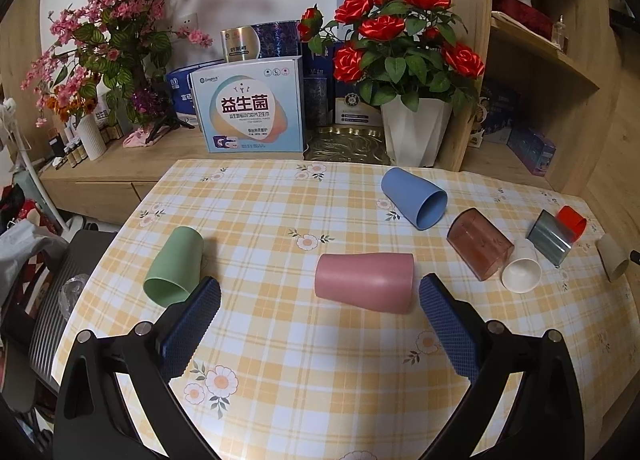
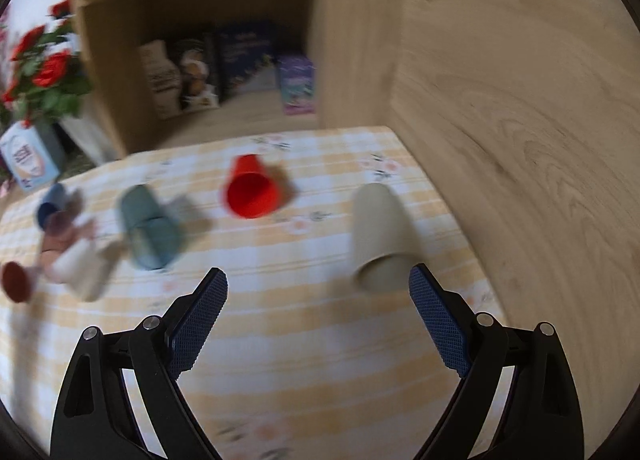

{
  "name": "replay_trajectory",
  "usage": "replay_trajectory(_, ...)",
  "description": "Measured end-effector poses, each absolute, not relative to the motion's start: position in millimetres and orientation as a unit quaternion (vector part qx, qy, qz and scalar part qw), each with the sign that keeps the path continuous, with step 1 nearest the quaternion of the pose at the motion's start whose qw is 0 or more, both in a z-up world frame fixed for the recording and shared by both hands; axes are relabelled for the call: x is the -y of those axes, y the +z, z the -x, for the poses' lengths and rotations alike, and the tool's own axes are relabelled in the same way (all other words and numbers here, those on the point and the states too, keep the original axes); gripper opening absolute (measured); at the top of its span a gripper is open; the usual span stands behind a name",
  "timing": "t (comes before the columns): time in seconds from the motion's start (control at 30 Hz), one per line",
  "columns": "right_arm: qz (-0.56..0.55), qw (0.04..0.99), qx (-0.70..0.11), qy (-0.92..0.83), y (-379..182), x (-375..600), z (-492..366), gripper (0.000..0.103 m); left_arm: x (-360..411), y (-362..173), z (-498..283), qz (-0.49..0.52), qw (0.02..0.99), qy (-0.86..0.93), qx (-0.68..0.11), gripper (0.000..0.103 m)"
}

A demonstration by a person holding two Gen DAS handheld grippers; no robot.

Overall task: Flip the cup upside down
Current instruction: 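Move the right gripper toward the beige cup lying on its side, then close the right gripper around the beige cup's body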

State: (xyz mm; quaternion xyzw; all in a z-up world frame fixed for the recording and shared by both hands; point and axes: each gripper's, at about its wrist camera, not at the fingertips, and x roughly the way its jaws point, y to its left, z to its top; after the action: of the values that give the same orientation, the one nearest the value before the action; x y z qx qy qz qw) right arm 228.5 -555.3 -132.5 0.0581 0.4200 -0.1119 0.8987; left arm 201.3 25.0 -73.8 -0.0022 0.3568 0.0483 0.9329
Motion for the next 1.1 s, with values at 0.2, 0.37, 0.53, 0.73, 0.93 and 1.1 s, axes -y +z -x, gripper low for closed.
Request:
replay_trajectory(0.2, -0.064, 0.878, -0.459, -0.122, -167, 601, -279, 0.089, -22, -82, -210, 0.003, 0.927, 0.058, -0.369, 0.097)
replay_trajectory(0.37, -0.062, 0.853, -0.498, -0.140, -191, 621, -316, 0.089, -23, -91, -216, -0.003, 0.921, 0.071, -0.384, 0.097)
replay_trajectory(0.53, -0.087, 0.825, -0.542, -0.135, -209, 635, -335, 0.089, -22, -98, -220, -0.001, 0.917, 0.076, -0.391, 0.097)
replay_trajectory(0.73, -0.079, 0.794, -0.587, -0.137, -226, 632, -343, 0.089, -19, -105, -224, -0.001, 0.914, 0.072, -0.399, 0.097)
replay_trajectory(0.93, -0.103, 0.782, -0.597, -0.149, -229, 633, -337, 0.067, -23, -107, -222, 0.005, 0.913, 0.071, -0.401, 0.097)
replay_trajectory(1.1, -0.138, 0.796, -0.569, -0.153, -218, 628, -319, 0.067, -29, -108, -219, 0.016, 0.914, 0.069, -0.399, 0.097)
